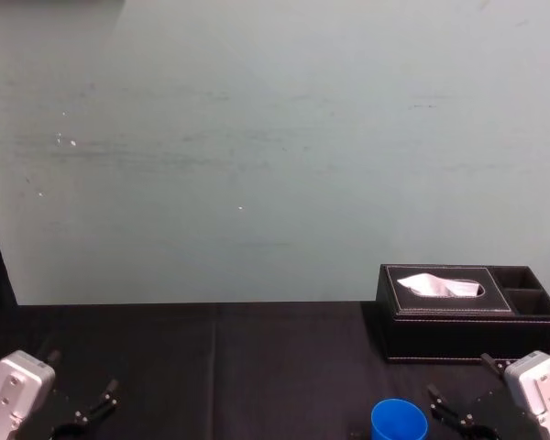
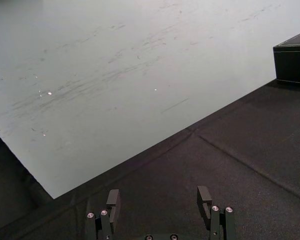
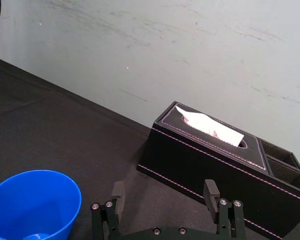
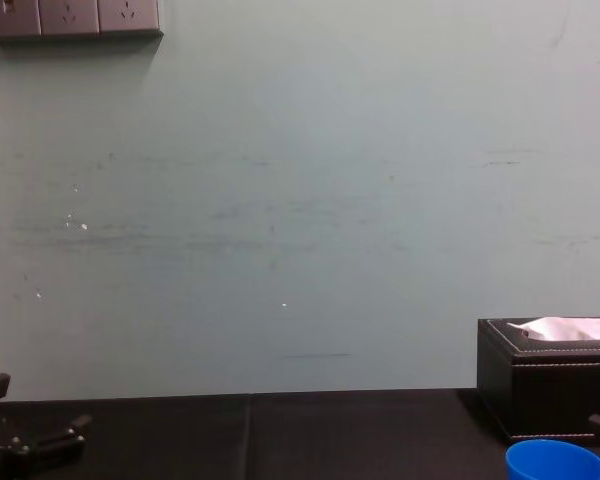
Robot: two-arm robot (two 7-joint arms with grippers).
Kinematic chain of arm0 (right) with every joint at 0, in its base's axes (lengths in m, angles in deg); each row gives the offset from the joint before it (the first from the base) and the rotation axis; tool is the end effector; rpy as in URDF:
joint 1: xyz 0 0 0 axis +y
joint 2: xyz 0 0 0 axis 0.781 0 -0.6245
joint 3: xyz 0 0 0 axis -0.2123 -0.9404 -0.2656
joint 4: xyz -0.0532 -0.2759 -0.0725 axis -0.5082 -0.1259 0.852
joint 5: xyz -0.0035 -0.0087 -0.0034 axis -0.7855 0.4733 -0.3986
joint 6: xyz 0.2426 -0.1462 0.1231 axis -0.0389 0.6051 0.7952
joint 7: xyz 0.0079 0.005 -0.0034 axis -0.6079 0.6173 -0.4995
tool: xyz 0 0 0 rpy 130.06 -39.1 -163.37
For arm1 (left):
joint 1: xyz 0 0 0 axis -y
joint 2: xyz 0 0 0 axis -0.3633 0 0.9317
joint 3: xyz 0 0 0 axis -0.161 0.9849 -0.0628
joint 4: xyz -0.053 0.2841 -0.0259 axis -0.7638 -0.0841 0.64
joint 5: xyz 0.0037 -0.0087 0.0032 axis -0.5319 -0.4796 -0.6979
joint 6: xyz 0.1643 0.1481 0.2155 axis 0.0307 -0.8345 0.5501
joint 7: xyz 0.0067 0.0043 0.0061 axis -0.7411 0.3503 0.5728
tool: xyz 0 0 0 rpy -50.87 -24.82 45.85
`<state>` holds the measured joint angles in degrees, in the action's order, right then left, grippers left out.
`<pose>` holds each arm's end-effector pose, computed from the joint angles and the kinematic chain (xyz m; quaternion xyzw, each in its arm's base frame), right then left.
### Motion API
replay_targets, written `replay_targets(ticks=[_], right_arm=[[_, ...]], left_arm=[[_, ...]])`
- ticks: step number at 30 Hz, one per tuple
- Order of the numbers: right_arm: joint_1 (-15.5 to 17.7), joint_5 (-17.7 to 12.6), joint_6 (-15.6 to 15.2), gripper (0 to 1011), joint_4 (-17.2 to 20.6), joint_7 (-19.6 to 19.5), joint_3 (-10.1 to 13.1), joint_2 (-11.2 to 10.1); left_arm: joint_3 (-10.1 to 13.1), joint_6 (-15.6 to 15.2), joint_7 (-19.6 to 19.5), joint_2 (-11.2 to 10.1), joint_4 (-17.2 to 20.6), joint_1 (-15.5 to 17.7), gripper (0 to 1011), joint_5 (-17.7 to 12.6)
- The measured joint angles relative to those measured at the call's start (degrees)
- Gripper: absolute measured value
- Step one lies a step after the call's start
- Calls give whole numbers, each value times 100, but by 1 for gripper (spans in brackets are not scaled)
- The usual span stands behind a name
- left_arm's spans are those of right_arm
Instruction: Stack the three plastic cups sequentially using one hand.
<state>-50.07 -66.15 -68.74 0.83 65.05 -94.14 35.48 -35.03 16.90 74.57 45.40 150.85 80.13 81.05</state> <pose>0.3581 -0.0826 -0.3024 -0.1415 -0.1324 -0.5799 0.7913 0.3582 0.0826 -0.3022 0.1415 -0.1324 0.5799 0.7913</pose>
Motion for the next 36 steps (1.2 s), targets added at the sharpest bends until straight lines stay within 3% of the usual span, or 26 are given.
replay_targets(ticks=[16,28,33,36], right_arm=[[24,-3,7,1002,18,22,52,29],[389,-479,-3,1003,447,286,547,51],[650,-736,-163,1003,767,415,785,-74],[936,-986,-320,1002,1064,621,1003,-265]], left_arm=[[0,0,0,0,0,0,1010,0],[0,0,0,0,0,0,1010,0],[0,0,0,0,0,0,1010,0],[0,0,0,0,0,0,1010,0]])
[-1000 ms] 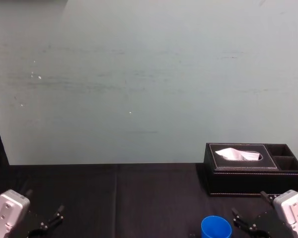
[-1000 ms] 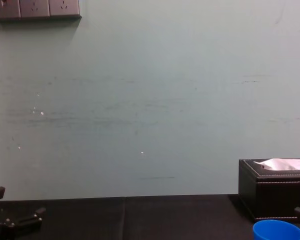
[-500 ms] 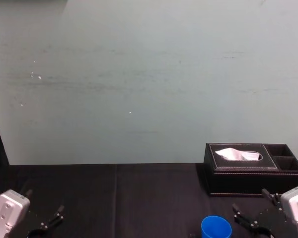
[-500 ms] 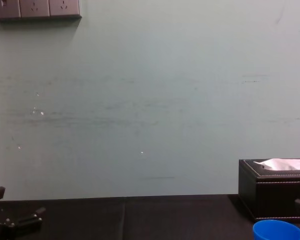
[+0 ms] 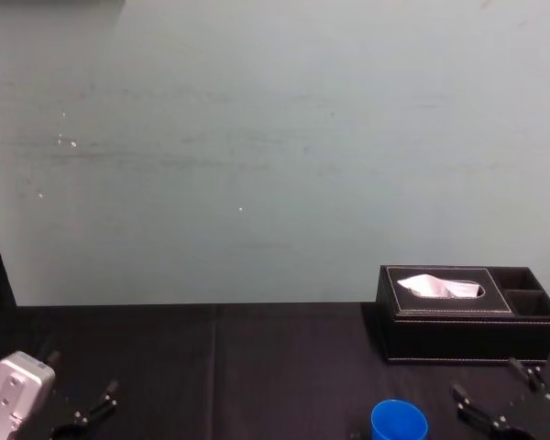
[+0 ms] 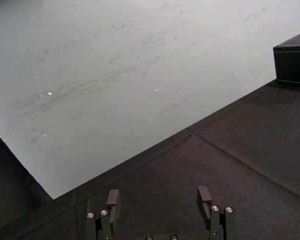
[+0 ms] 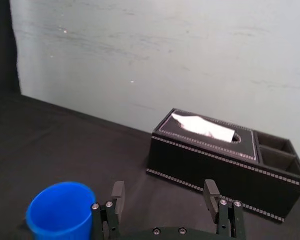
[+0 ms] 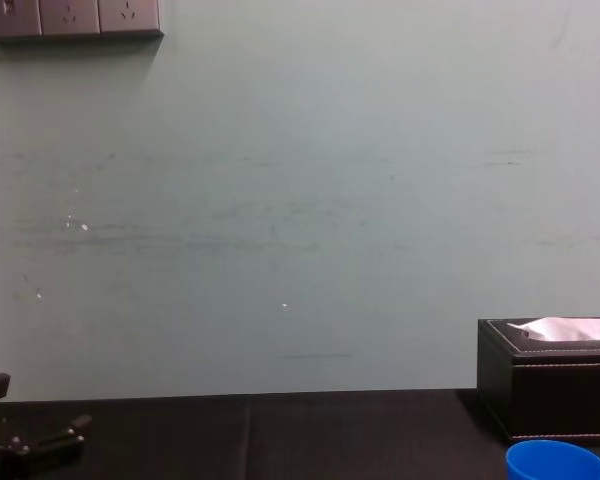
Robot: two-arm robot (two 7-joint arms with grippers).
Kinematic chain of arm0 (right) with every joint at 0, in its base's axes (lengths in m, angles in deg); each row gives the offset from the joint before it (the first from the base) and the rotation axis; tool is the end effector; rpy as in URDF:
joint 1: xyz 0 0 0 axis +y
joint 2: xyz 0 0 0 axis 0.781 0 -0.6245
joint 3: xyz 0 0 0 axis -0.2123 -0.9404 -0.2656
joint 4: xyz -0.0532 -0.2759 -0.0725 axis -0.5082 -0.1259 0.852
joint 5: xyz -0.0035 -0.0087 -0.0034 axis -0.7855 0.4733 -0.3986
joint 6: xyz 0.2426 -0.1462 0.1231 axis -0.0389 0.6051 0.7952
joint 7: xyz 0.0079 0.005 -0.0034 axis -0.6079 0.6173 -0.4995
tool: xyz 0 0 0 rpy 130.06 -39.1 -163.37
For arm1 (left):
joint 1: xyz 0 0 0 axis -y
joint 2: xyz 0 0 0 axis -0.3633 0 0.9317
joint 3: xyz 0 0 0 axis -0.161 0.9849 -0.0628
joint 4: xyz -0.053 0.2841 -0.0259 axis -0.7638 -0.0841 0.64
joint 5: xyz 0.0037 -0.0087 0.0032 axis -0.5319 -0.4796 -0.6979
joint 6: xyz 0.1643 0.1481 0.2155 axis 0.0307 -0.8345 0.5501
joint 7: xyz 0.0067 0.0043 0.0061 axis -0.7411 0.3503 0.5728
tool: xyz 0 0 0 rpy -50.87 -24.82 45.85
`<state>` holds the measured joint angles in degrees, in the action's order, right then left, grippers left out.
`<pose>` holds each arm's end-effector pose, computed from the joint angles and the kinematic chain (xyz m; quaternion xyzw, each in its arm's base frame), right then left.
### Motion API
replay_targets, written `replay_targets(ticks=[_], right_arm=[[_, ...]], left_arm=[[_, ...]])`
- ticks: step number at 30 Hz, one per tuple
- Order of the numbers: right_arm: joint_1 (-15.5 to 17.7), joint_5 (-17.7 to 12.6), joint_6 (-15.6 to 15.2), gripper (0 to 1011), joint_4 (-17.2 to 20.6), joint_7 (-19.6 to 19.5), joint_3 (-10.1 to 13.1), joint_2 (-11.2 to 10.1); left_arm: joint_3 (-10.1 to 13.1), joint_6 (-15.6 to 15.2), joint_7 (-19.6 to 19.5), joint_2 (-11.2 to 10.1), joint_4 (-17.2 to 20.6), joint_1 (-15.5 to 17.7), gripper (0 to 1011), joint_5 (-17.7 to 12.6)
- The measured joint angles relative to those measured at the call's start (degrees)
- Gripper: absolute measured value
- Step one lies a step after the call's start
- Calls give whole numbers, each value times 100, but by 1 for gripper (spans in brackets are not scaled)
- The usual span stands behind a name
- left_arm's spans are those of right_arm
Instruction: Stack the three plastic cups sequentially using one hand.
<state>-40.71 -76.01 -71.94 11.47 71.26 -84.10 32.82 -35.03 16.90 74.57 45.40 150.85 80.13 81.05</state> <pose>0.3266 -0.1051 -0.2740 -0.0855 -0.0659 -0.5758 0.8105 0.3582 0.0826 -0.3022 0.1415 -0.1324 0.5799 0.7913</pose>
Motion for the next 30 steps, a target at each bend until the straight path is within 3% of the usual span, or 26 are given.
replay_targets(ticks=[9,15,23,30], right_arm=[[664,-462,-112,1003,519,755,410,-512],[946,-579,-157,1003,686,1166,551,-732],[1095,-480,-207,1002,685,1333,591,-755],[938,-285,-273,1003,593,1396,401,-494]], left_arm=[[0,0,0,0,0,0,1010,0],[0,0,0,0,0,0,1010,0],[0,0,0,0,0,0,1010,0],[0,0,0,0,0,0,1010,0]])
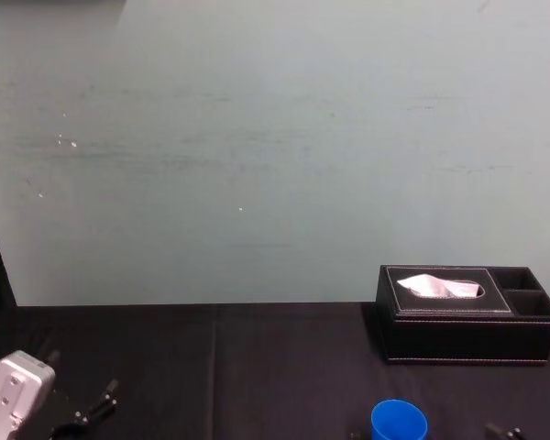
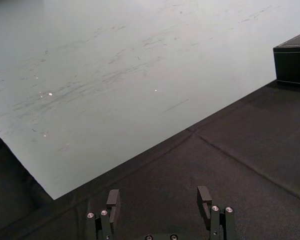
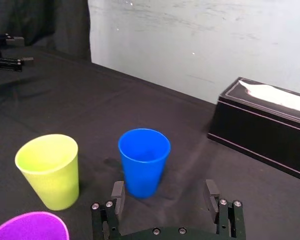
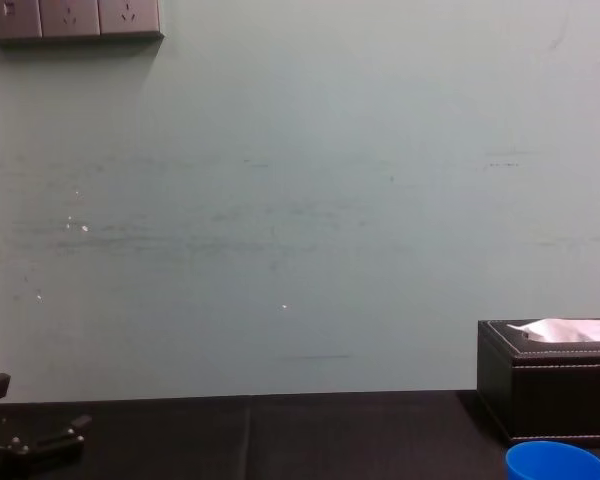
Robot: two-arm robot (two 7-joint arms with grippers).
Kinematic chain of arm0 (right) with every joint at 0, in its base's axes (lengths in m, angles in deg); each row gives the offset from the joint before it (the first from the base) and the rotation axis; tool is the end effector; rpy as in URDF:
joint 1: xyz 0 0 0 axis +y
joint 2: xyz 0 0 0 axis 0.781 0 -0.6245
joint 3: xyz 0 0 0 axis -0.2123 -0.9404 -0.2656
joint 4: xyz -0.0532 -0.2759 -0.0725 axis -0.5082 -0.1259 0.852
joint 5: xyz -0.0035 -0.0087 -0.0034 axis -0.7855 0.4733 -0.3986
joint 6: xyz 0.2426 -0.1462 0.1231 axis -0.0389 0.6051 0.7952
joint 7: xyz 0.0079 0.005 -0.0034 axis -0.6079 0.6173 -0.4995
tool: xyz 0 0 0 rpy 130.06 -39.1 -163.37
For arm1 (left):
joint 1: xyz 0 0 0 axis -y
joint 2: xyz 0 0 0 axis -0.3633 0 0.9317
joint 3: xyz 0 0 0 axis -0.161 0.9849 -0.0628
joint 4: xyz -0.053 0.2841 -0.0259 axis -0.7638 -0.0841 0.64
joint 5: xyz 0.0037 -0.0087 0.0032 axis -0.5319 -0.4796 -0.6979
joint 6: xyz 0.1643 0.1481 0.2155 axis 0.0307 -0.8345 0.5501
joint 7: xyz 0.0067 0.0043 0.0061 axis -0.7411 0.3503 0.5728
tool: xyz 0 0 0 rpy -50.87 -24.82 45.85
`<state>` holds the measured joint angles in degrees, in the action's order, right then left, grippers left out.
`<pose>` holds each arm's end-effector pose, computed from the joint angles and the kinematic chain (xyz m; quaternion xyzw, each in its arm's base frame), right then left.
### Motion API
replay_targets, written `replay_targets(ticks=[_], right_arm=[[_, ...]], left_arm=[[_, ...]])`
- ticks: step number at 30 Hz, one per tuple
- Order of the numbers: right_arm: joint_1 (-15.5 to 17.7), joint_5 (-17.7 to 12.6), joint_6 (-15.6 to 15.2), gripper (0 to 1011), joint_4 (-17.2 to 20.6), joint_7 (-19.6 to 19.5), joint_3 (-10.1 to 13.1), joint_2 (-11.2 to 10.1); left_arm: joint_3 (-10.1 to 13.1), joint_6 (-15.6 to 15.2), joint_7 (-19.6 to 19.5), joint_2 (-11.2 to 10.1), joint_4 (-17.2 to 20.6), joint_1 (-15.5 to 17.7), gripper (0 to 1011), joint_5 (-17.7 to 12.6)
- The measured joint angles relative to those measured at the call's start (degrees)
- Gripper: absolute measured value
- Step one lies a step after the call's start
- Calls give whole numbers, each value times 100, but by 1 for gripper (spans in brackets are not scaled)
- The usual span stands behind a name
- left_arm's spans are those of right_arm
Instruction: Stack the three plastic cups sequentially using one hand.
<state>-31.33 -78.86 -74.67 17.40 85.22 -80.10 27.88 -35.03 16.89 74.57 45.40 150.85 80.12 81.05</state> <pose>0.2878 -0.1240 -0.2752 -0.1272 -0.0178 -0.4686 0.8740 0.3582 0.0826 -0.3023 0.1416 -0.1323 0.5799 0.7913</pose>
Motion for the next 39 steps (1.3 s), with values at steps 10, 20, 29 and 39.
replay_targets(ticks=[10,20,29,39], right_arm=[[-251,178,-239,1003,-128,97,-152,290],[-464,255,-414,1002,-381,195,-196,596],[-625,377,-344,1003,-641,379,-228,819],[-787,468,-358,1003,-887,525,-247,987]], left_arm=[[0,0,0,0,0,0,1010,0],[0,0,0,0,0,0,1010,0],[0,0,0,0,0,0,1010,0],[0,0,0,0,0,0,1010,0]])
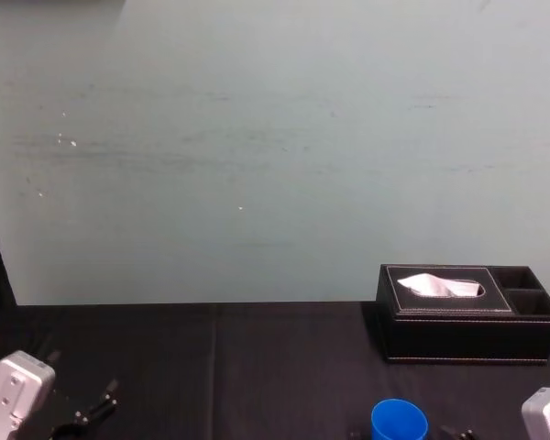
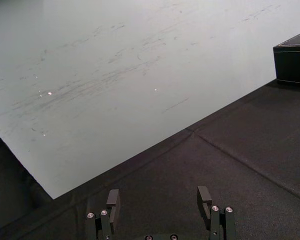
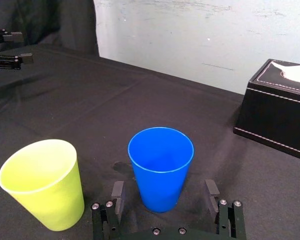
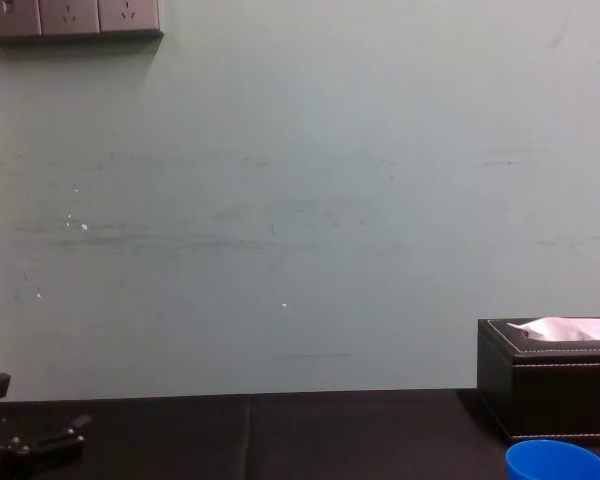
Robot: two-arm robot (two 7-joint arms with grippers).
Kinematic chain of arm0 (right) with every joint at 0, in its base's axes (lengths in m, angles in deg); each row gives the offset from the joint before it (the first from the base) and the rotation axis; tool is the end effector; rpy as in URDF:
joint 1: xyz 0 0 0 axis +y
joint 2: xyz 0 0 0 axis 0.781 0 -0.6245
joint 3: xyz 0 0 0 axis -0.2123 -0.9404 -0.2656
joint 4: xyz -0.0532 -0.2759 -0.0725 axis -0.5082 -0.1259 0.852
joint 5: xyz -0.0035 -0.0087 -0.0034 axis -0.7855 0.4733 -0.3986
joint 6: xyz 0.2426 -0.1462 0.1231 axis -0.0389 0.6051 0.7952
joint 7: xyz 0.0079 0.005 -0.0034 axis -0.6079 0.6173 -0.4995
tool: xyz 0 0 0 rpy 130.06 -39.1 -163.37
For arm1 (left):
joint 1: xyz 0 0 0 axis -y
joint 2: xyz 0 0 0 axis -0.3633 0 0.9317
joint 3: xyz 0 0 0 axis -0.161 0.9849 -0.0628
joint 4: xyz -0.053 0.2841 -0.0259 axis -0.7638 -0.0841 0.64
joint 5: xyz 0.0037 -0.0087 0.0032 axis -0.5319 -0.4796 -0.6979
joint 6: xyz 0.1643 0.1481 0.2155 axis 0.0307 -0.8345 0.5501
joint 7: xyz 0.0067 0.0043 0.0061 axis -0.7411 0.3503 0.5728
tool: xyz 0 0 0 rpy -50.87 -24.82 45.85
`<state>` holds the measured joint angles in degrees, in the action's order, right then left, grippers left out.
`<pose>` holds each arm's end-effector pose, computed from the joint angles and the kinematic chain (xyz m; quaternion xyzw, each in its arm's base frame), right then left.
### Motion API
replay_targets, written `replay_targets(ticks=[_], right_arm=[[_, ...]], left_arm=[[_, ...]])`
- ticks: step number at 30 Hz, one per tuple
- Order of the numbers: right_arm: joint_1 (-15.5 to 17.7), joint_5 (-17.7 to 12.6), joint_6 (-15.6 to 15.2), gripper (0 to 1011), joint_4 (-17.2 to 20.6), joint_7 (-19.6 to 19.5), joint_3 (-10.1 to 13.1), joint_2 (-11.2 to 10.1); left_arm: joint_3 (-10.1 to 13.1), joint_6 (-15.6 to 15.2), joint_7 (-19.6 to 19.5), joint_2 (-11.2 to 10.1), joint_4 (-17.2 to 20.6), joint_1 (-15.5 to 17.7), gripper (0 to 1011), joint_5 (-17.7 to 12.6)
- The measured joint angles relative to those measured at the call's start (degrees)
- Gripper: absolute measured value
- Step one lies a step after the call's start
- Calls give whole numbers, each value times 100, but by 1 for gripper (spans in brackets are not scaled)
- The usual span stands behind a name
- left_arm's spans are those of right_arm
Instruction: Stack the three plastic cups sequentially using one hand.
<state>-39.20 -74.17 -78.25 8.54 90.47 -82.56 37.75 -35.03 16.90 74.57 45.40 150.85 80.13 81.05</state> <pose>0.3212 -0.0964 -0.3007 -0.1215 0.0231 -0.4533 0.8827 0.3582 0.0826 -0.3022 0.1415 -0.1324 0.5799 0.7913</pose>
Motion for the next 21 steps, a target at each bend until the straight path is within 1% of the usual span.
replay_targets(ticks=[21], right_arm=[[-322,105,1,1002,-345,141,-140,217]], left_arm=[[0,0,0,0,0,0,1010,0]])
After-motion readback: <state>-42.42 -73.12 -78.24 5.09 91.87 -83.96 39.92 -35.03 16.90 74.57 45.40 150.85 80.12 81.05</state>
